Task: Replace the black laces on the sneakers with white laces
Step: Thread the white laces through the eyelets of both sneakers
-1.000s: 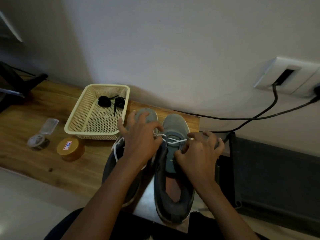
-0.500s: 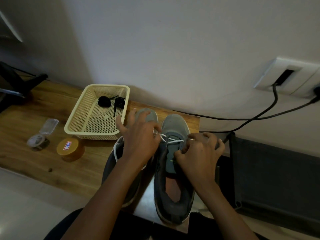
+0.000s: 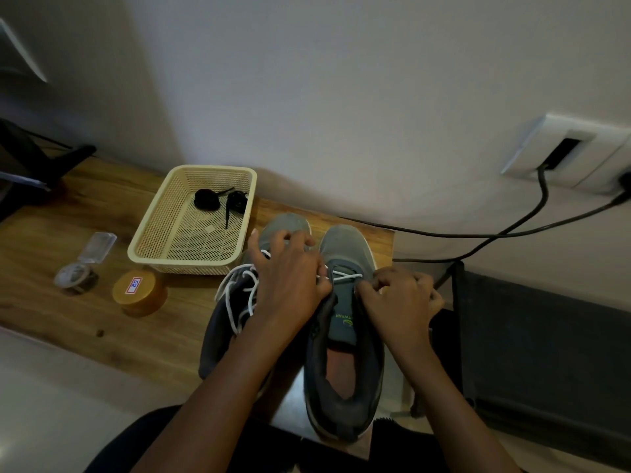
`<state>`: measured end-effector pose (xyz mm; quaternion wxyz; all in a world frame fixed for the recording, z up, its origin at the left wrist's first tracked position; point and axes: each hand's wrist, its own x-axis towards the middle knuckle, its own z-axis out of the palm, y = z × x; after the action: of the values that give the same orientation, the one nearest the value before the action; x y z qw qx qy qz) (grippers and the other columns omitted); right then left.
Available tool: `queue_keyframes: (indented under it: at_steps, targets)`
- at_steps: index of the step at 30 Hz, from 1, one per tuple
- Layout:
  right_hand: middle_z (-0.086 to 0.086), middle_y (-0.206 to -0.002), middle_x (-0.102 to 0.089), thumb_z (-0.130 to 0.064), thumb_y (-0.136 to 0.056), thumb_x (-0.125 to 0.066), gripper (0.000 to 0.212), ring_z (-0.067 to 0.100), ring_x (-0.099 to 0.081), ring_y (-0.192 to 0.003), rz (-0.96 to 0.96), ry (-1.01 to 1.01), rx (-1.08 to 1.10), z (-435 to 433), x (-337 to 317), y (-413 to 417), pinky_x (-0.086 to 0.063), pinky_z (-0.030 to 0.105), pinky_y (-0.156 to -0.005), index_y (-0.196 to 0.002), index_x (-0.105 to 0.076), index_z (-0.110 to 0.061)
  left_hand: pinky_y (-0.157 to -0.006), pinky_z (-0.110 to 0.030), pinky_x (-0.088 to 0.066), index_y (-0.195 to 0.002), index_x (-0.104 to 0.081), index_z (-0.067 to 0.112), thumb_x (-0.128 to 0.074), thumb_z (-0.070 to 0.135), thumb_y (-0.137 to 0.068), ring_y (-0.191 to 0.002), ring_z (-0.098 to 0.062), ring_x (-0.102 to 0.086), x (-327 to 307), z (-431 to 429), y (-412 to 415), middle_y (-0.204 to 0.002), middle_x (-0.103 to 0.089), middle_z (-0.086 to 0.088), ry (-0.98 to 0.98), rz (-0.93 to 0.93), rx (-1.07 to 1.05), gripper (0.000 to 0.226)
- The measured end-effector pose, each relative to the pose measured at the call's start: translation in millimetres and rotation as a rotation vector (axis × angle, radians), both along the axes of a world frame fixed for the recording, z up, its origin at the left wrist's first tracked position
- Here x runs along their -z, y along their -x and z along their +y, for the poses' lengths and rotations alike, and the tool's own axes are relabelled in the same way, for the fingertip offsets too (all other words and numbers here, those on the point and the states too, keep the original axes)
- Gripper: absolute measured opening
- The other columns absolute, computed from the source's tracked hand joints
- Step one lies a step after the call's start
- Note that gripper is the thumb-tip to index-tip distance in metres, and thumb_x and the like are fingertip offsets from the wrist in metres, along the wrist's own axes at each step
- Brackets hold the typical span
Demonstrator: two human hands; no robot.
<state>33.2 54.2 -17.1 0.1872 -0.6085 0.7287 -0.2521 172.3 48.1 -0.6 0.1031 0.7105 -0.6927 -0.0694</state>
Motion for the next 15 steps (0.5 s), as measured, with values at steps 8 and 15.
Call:
queue_keyframes:
  at_steps: [8, 15]
  targets:
    - [-0.001, -0.11, -0.054, -0.021, -0.087, -0.057, 0.009, 0.022, -0.034, -0.108, 0.026, -0.008, -0.09, -9, -5, 2, -0.018, 0.029, -0.079, -0.091, -0.065, -0.02, -0.112, -0.053, 0.006, -0.097, -0.066, 0.033, -0.057, 0.04, -0.087, -0.137, -0.019, -0.016, -5, 0, -3, -0.139, -0.038, 0.012, -0.026, 0.012, -0.024, 0.015]
    - [-0.008, -0.106, -0.05, -0.028, -0.089, -0.057, 0.013, 0.018, -0.036, -0.107, 0.086, 0.045, -0.299, -16, -8, -16, -0.021, 0.03, -0.08, -0.096, -0.068, -0.026, -0.111, -0.056, 0.006, -0.095, -0.069, 0.037, -0.06, 0.043, -0.087, -0.142, -0.022, -0.009, -10, -5, -15, -0.147, -0.033, 0.011, -0.133, 0.03, -0.083, 0.014]
